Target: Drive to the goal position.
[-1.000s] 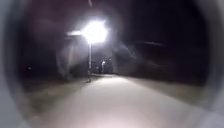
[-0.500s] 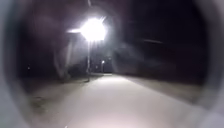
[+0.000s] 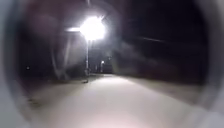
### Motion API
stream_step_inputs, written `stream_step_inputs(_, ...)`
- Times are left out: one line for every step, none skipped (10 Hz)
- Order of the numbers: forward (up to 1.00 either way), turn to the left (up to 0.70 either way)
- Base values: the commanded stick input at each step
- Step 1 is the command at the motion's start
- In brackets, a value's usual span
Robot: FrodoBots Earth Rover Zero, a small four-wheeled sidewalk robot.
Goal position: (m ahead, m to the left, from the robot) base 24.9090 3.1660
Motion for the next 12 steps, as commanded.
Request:
stream_step_inputs(0.70,0.14)
stream_step_inputs(0.70,0.14)
stream_step_inputs(0.70,0.14)
stream_step_inputs(0.70,0.08)
stream_step_inputs(0.70,0.00)
stream_step_inputs(0.70,0.00)
stream_step_inputs(0.70,0.00)
stream_step_inputs(0.70,0.00)
stream_step_inputs(0.70,0.00)
stream_step_inputs(0.70,0.00)
stream_step_inputs(0.70,0.00)
stream_step_inputs(0.70,0.00)
